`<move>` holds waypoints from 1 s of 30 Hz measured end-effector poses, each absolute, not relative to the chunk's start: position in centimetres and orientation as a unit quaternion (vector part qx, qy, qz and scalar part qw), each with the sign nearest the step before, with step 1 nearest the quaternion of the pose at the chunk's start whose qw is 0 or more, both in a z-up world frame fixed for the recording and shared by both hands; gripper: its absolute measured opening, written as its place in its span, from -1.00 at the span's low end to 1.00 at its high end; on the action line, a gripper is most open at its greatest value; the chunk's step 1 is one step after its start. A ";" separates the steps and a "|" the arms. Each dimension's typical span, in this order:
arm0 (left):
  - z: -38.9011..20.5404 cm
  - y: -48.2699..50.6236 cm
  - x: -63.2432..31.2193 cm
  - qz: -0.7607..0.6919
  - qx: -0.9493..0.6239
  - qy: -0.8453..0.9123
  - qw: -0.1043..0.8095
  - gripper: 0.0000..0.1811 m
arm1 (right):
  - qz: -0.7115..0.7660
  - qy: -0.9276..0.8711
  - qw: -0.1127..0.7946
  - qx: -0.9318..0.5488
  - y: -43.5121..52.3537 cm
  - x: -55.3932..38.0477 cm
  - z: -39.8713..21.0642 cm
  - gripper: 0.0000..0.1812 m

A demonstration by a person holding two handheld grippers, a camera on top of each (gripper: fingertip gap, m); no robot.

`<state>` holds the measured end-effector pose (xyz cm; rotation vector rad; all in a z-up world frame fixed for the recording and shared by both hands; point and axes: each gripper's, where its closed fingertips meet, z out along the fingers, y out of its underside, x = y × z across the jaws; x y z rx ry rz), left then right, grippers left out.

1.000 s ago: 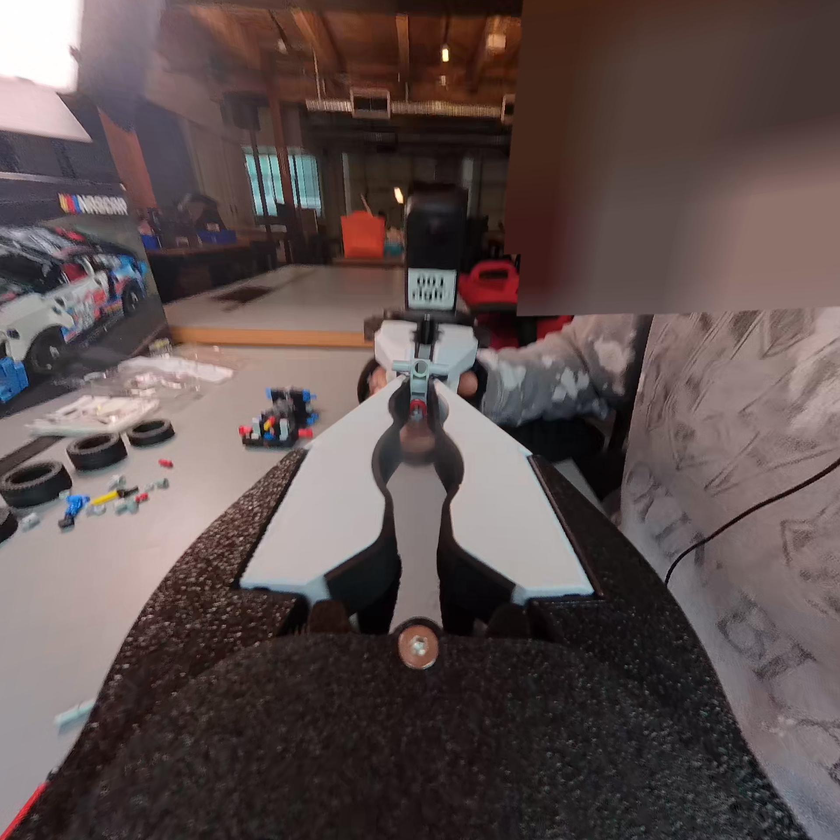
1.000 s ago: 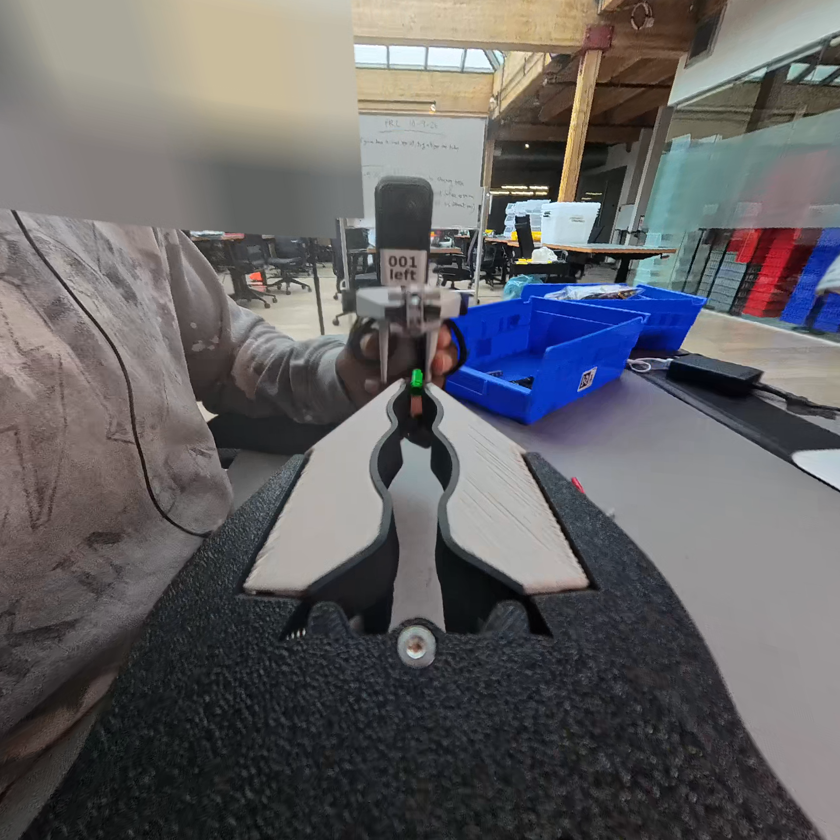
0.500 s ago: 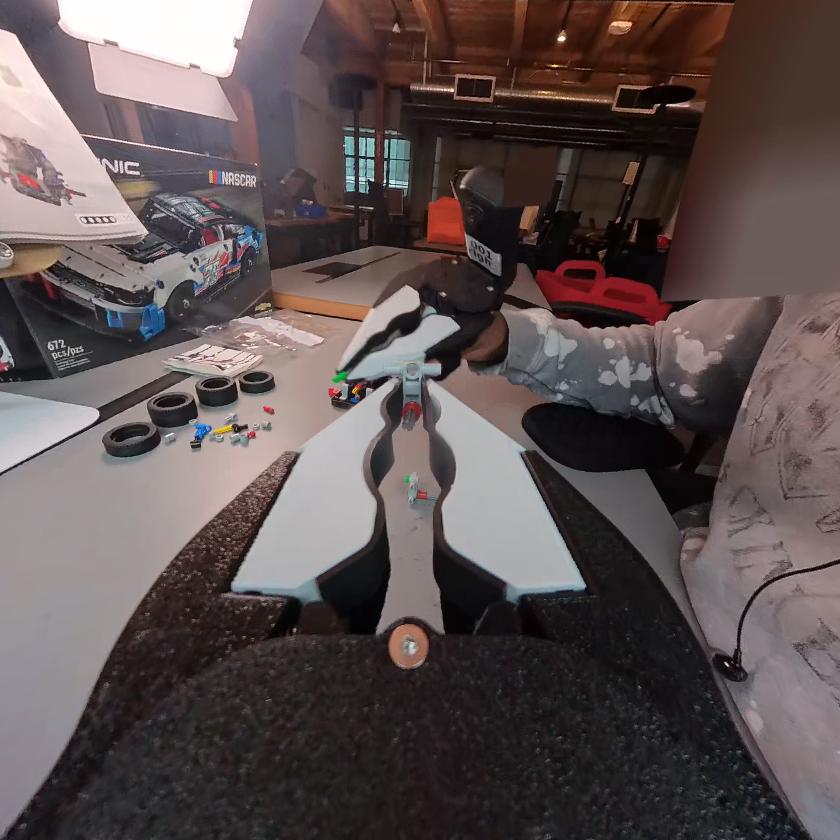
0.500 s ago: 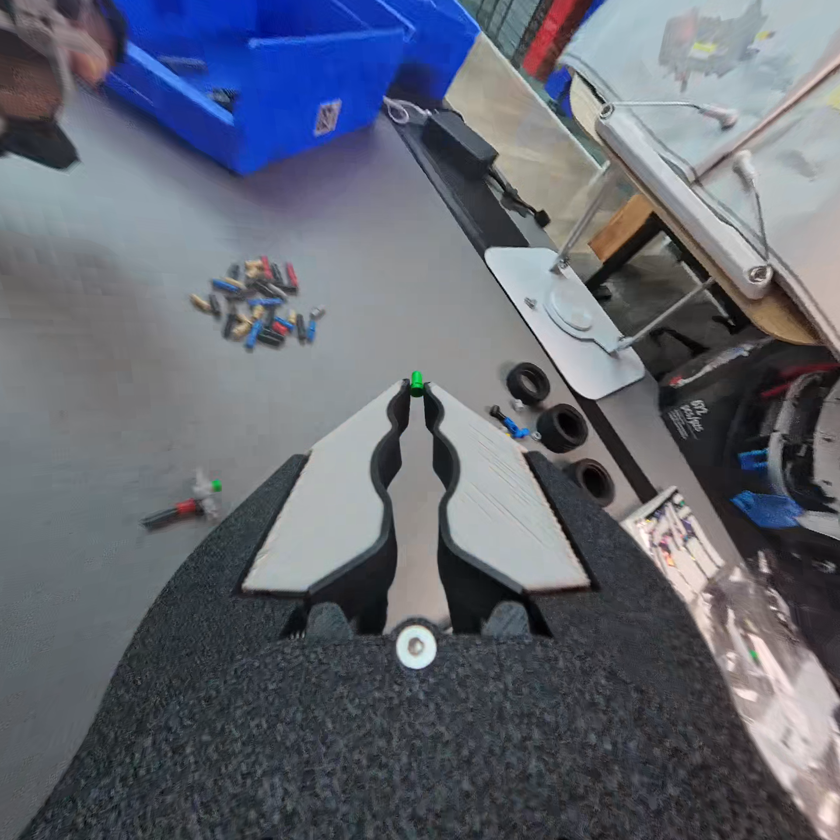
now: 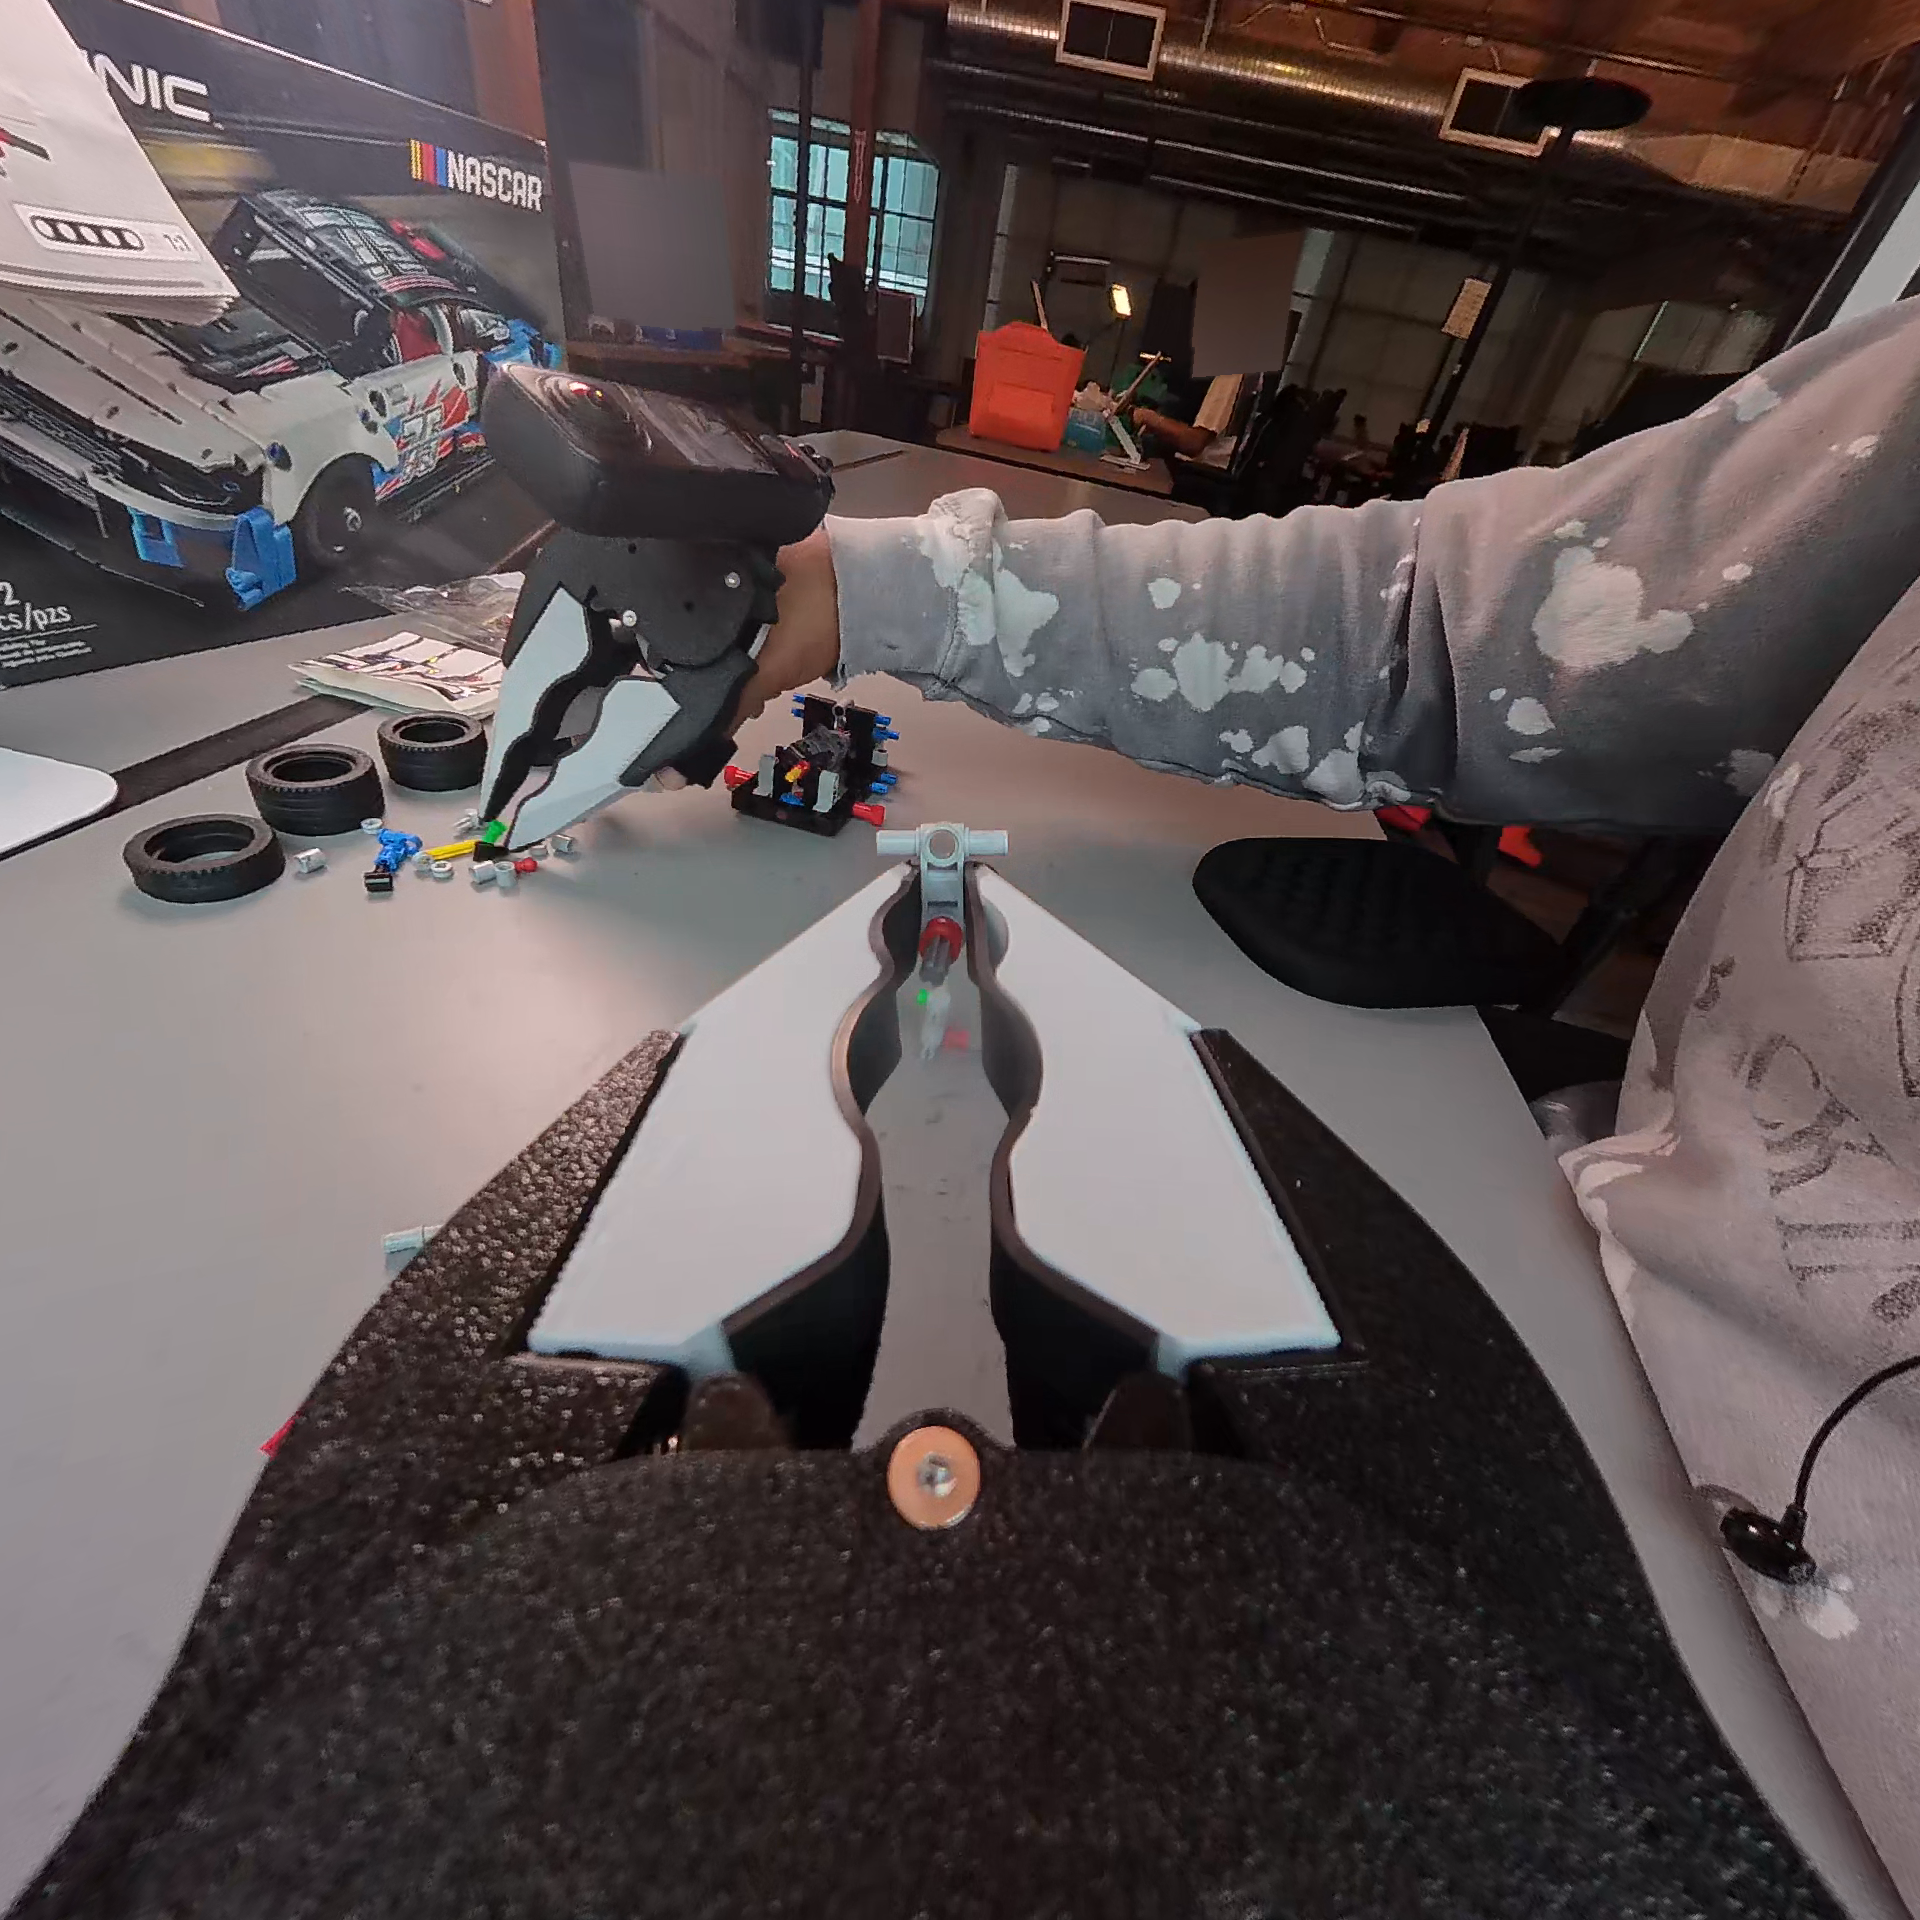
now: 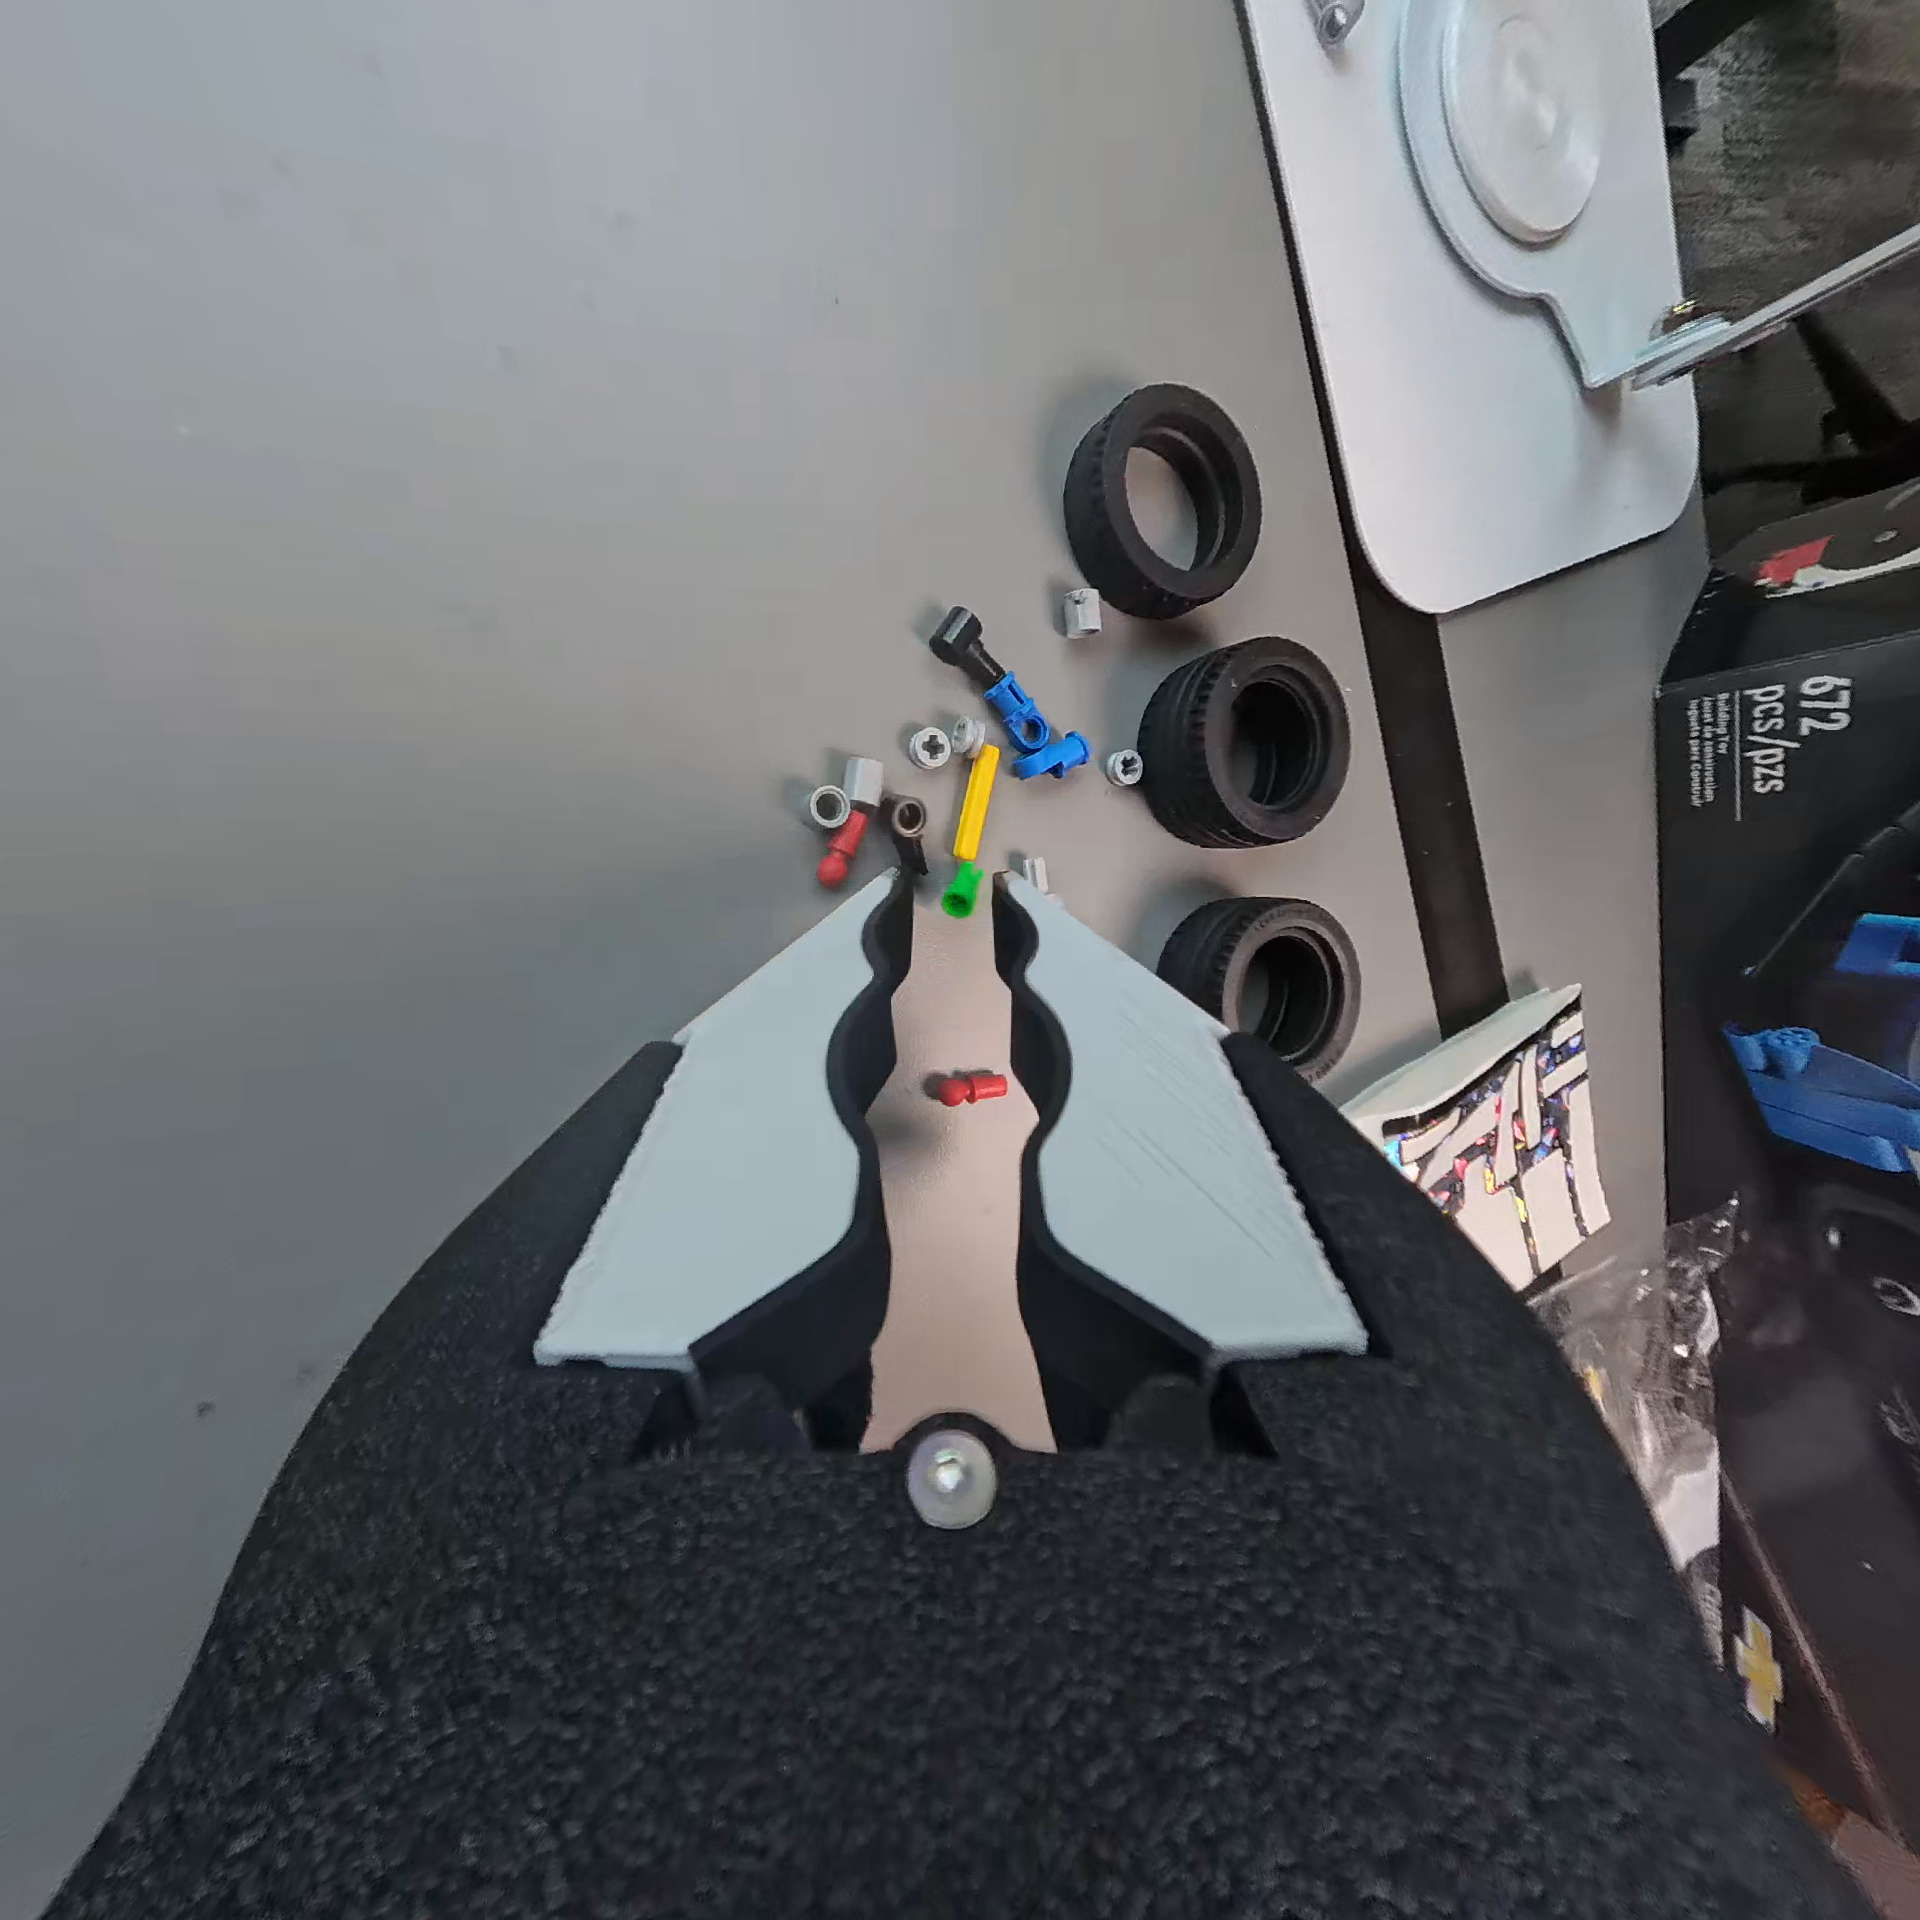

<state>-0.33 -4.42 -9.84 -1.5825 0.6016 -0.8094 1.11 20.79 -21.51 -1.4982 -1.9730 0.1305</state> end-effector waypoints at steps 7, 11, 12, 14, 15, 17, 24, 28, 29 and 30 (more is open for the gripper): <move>-9.4 -4.4 -0.7 -0.386 -0.665 0.237 0.593 -0.92 | 0.218 -0.685 0.423 -0.552 15.5 1.0 -12.6 -0.76; -9.5 -4.4 -0.4 -0.380 -0.662 0.245 0.598 -0.92 | 0.428 -0.639 0.388 -0.509 5.0 1.7 -7.9 -0.82; -9.7 -4.4 -0.2 -0.368 -0.663 0.255 0.600 -0.92 | 0.467 -0.626 0.372 -0.502 2.7 2.0 -7.5 -0.83; -9.9 -4.7 0.5 -0.353 -0.662 0.276 0.601 -0.92 | 0.529 -0.599 0.334 -0.500 -1.0 2.2 -7.5 -0.85; -9.9 -4.9 0.9 -0.349 -0.659 0.285 0.602 -0.92 | 0.552 -0.586 0.312 -0.504 -2.4 2.3 -7.9 -0.85; -10.1 -5.0 1.4 -0.327 -0.658 0.302 0.608 -0.92 | 0.597 -0.556 0.265 -0.514 -4.4 2.3 -8.6 -0.85; -11.0 -3.8 0.7 -0.053 -0.652 0.380 0.654 -0.92 | 0.603 -0.519 0.270 -0.543 -4.8 1.5 -10.1 -0.77; -11.6 -3.6 0.9 -0.002 -0.651 0.399 0.646 -0.92 | 0.571 -0.522 0.294 -0.561 -4.2 0.6 -11.2 -0.77; -11.8 -3.6 0.9 0.004 -0.650 0.404 0.643 -0.92 | 0.564 -0.524 0.299 -0.564 -4.1 0.4 -11.5 -0.80; -11.9 -3.5 1.0 0.014 -0.650 0.409 0.641 -0.92 | 0.562 -0.525 0.303 -0.563 -4.2 0.4 -11.6 -0.83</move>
